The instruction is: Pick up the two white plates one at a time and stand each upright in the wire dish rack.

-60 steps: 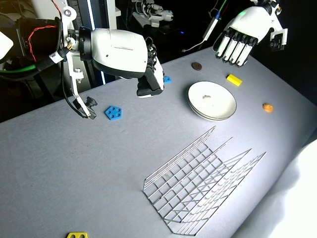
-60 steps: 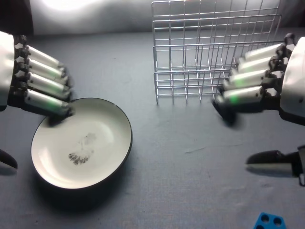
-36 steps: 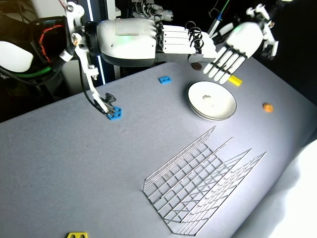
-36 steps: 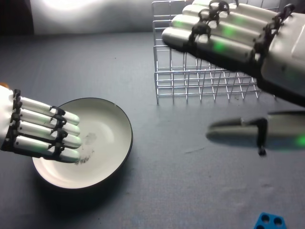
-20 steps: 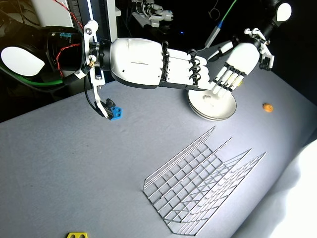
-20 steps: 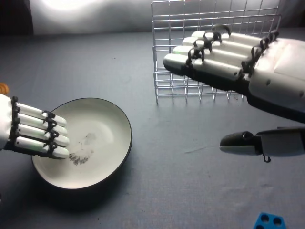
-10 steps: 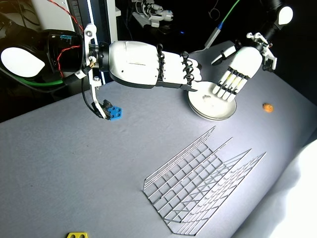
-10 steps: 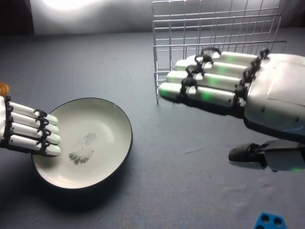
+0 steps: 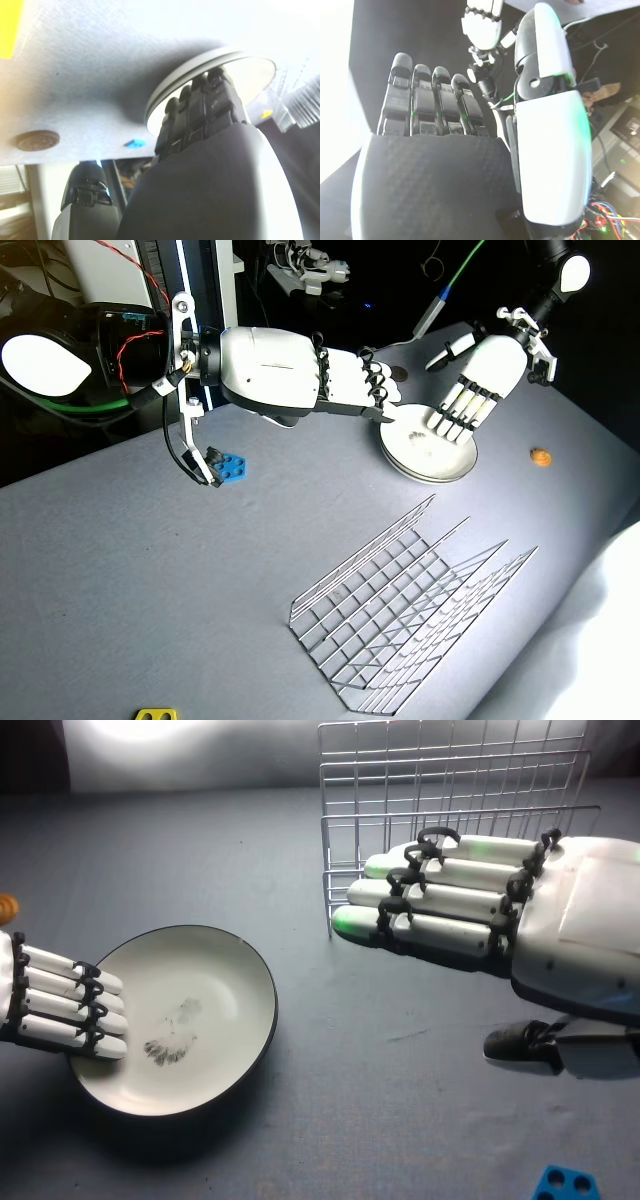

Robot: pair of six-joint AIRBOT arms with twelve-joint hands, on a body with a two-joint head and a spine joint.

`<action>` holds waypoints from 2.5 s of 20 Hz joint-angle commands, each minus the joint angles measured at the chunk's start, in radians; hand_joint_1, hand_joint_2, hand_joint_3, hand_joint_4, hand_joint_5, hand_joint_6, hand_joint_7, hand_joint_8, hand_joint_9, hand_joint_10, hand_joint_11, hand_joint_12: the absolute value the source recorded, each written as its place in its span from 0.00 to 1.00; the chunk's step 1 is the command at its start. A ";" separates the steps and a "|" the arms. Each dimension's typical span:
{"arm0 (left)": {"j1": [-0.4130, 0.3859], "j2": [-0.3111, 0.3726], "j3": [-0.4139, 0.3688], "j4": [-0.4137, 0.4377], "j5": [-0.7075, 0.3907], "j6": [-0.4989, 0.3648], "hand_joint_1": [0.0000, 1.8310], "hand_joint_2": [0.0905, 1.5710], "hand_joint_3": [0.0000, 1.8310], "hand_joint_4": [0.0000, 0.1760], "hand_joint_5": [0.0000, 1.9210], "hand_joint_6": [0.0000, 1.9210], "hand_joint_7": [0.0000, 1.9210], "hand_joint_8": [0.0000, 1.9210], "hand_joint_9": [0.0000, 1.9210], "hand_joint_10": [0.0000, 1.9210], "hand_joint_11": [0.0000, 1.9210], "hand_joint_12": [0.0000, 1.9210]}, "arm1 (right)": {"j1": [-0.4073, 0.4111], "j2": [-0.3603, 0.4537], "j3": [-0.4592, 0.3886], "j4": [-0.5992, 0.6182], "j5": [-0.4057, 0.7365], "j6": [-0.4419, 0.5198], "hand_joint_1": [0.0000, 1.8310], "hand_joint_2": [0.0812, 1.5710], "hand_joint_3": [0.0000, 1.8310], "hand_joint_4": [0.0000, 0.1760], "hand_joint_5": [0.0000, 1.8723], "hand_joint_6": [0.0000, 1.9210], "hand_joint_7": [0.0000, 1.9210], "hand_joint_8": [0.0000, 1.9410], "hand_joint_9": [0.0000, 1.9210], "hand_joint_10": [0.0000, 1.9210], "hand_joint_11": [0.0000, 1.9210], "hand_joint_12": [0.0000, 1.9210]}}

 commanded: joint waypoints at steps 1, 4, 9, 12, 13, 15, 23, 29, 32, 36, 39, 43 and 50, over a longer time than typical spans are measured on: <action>0.003 -0.001 0.006 -0.054 -0.031 0.004 0.00 0.69 0.01 0.00 0.00 0.00 0.00 0.00 0.00 0.00 0.00 0.00 | 0.004 0.001 -0.001 -0.007 0.106 -0.002 0.64 0.64 0.00 0.00 0.00 0.00 0.00 0.00 0.00 0.00 0.00 0.19; 0.008 -0.004 0.006 -0.052 -0.026 0.005 0.00 0.69 0.00 0.00 0.00 0.00 0.00 0.00 0.00 0.00 0.00 0.00 | 0.004 0.001 0.000 -0.010 0.088 -0.006 0.62 0.65 0.00 0.00 0.00 0.00 0.00 0.00 0.00 0.00 0.00 0.16; 0.008 -0.005 -0.020 -0.045 -0.012 0.005 0.00 0.68 0.00 0.00 0.00 0.00 0.00 0.00 0.00 0.00 0.00 0.00 | 0.005 -0.006 0.002 -0.010 0.067 -0.065 0.65 0.63 0.00 0.00 0.01 0.00 0.00 0.00 0.00 0.00 0.00 0.17; 0.013 -0.005 -0.055 -0.038 0.006 0.014 0.00 0.69 0.00 0.00 0.00 0.00 0.00 0.00 0.00 0.00 0.00 0.00 | 0.005 -0.010 0.002 -0.010 0.044 -0.085 0.63 0.64 0.00 0.00 0.00 0.00 0.00 0.00 0.00 0.00 0.00 0.18; 0.013 -0.005 -0.069 -0.036 0.013 0.015 0.00 0.69 0.00 0.00 0.00 0.00 0.00 0.00 0.00 0.00 0.00 0.00 | 0.005 -0.010 0.002 -0.010 0.040 -0.086 0.63 0.65 0.00 0.00 0.01 0.00 0.00 0.00 0.00 0.00 0.00 0.18; 0.012 -0.005 -0.102 -0.035 0.028 0.017 0.00 0.69 0.00 0.00 0.00 0.00 0.00 0.00 0.00 0.00 0.00 0.00 | 0.005 -0.010 0.002 -0.010 0.033 -0.086 0.64 0.65 0.00 0.00 0.02 0.00 0.00 0.00 0.01 0.00 0.00 0.20; -0.028 -0.017 -0.214 -0.023 0.100 0.017 0.00 0.69 0.00 0.00 0.00 0.00 0.00 0.00 0.00 0.00 0.00 0.00 | 0.006 -0.079 0.024 -0.007 0.041 -0.139 0.65 0.66 0.00 0.00 0.02 0.00 0.00 0.00 0.00 0.00 0.00 0.22; -0.038 -0.020 -0.224 -0.023 0.104 0.003 0.00 0.69 0.00 0.00 0.00 0.00 0.00 0.00 0.00 0.00 0.00 0.00 | 0.010 -0.192 0.108 -0.006 0.050 -0.178 0.67 0.66 0.00 0.00 0.06 0.00 0.03 0.00 0.03 0.01 0.00 0.26; -0.046 -0.021 -0.224 -0.023 0.104 -0.011 0.00 0.69 0.00 0.00 0.00 0.00 0.00 0.00 0.00 0.00 0.00 0.00 | 0.024 -0.253 0.157 0.001 0.066 -0.192 0.67 0.66 0.00 0.00 0.10 0.01 0.06 0.01 0.07 0.01 0.00 0.38; -0.050 -0.021 -0.226 -0.023 0.104 -0.017 0.00 0.69 0.00 0.00 0.00 0.00 0.00 0.00 0.00 0.00 0.00 0.00 | 0.033 -0.331 0.219 0.023 0.090 -0.231 0.67 0.67 0.00 0.00 0.09 0.00 0.07 0.00 0.08 0.01 0.00 0.38; -0.050 -0.021 -0.229 -0.023 0.105 -0.022 0.00 0.70 0.00 0.00 0.00 0.00 0.00 0.00 0.00 0.00 0.00 0.00 | 0.035 -0.402 0.266 0.054 0.114 -0.255 0.67 0.67 0.00 0.00 0.11 0.00 0.09 0.00 0.10 0.01 0.00 0.41; -0.050 -0.021 -0.229 -0.024 0.106 -0.025 0.00 0.69 0.00 0.00 0.00 0.00 0.00 0.00 0.00 0.00 0.00 0.00 | 0.018 -0.466 0.325 0.085 0.132 -0.270 0.66 0.69 0.00 0.00 0.11 0.00 0.10 0.00 0.10 0.00 0.00 0.39; -0.048 -0.024 -0.227 -0.024 0.106 -0.025 0.00 0.69 0.00 0.00 0.00 0.00 0.00 0.00 0.00 0.00 0.00 0.00 | 0.000 -0.535 0.401 0.106 0.152 -0.270 0.66 0.70 0.00 0.00 0.26 0.01 0.25 0.01 0.22 0.02 0.01 0.58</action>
